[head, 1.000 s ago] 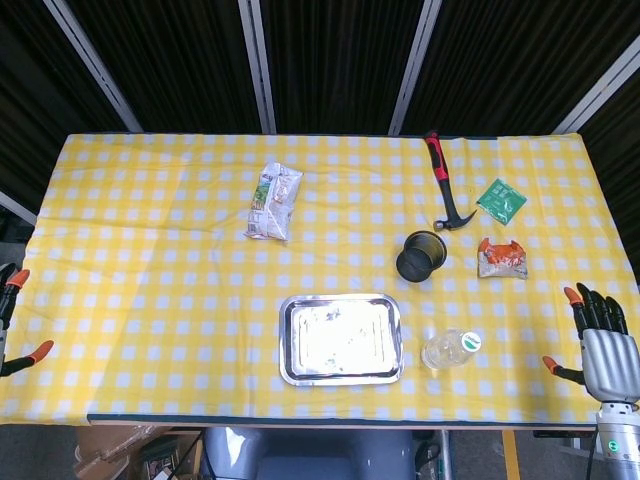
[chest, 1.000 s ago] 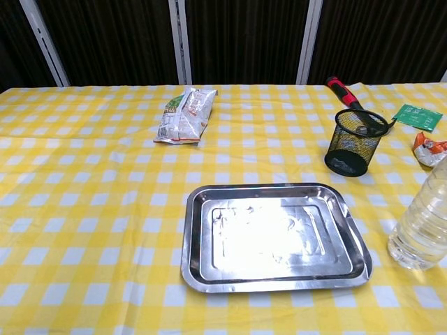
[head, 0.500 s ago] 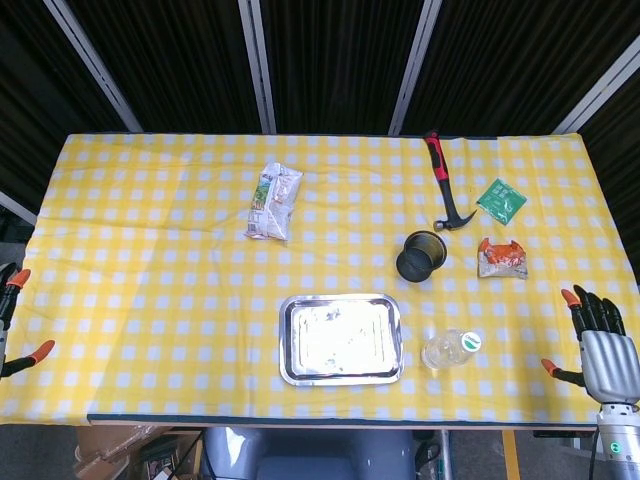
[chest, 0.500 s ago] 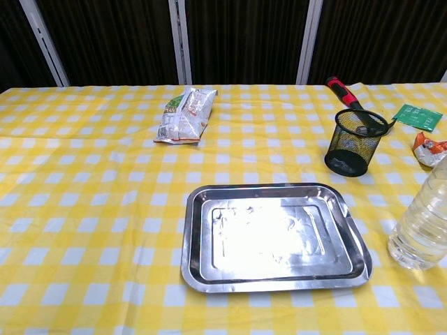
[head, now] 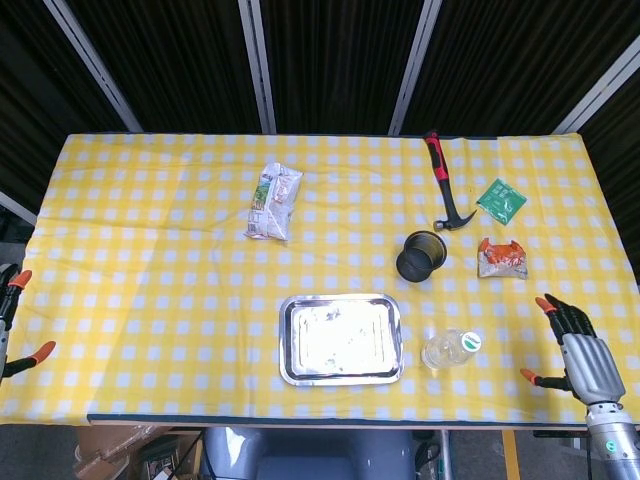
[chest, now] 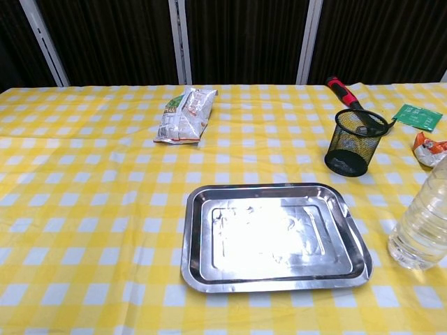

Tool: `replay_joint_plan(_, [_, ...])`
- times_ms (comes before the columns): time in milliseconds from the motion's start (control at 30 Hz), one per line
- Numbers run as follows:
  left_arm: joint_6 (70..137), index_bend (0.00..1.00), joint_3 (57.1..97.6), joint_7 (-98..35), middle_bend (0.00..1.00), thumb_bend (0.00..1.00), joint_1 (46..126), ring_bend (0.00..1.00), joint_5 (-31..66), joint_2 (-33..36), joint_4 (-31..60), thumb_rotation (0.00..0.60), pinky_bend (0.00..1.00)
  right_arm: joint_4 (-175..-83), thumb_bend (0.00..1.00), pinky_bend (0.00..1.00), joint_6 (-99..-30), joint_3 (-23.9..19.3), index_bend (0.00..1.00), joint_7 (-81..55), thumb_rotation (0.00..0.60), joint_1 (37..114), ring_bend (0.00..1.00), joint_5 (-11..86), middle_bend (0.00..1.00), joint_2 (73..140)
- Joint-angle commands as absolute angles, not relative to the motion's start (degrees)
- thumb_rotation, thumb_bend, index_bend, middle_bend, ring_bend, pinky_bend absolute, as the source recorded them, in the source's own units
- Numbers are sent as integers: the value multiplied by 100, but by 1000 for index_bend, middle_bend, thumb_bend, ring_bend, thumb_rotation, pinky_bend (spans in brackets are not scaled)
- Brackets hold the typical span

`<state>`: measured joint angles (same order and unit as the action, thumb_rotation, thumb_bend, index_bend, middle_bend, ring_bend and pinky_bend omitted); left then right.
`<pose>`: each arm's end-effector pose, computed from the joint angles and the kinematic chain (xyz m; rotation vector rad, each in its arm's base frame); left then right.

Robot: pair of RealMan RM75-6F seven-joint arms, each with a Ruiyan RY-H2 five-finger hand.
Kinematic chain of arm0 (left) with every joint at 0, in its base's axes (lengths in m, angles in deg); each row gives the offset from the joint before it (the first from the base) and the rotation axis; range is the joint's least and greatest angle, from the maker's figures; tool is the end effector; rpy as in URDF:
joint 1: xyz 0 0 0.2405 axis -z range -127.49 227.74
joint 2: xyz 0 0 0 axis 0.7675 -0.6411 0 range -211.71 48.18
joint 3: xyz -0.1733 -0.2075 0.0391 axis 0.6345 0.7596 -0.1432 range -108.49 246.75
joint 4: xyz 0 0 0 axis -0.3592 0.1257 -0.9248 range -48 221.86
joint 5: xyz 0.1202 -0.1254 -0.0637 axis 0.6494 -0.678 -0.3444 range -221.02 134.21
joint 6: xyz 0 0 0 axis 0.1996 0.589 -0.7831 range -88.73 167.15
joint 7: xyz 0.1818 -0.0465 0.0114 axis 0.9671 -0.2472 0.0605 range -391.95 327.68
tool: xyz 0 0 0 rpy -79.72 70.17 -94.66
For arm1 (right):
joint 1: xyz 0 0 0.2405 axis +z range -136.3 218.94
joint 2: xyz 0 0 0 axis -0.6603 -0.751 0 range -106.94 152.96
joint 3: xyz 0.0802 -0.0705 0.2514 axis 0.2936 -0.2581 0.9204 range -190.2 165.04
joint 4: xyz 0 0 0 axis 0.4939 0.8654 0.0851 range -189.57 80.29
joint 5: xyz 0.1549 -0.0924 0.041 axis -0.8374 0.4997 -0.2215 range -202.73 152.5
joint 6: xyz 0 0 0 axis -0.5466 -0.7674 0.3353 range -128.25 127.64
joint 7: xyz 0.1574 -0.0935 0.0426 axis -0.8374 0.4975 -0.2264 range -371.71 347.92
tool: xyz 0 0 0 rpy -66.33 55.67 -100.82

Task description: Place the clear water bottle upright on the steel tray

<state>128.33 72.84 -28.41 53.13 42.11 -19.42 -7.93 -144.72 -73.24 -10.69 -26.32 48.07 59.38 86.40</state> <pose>-0.3116 0.2158 0.2108 -1.3302 -0.8234 -0.8920 -0.3397 -0.2281 0.1611 1.3962 -1.2271 0.9059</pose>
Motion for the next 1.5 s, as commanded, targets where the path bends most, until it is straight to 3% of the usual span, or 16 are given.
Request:
replay_joint_plan(33, [12822,46,7286,-2858,0,190,5316,0,4203,-1948,-787,600,0,-14437,165,0,-6783,-1276,0,-3326,600,5092,0,6214,7,8544])
replay_joint_plan(467, [12838,47,7292,-2937,0,190,5305,0,4201,-1977,-777,600,0,-14363,128,0,-5948,-1437,0,-4707,600,5710,0,6523,7,8527])
replay_joint_plan(1000, [12810,47,7284,-2872,0,190,5316,0,4199,-1956,-784,600,0,-14336,128,0,-5765,-1544,0,-6004,600,5993,0,6612,7,8854])
replay_joint_plan(1233, [12782,47,7287,-2846,0,190,5328,0,4177,-1947,-783,600,0,-14225,128,0,-6005,-1558,2,-6750,600,6042,0,6779,9,9143])
replay_joint_plan(1500, [12792,47,7288,-2859,0,190,5323,0,4181,-1955,-787,600,0,-14200,128,0,-6149,-1423,122,-6841,600,6051,0,6535,109,9459])
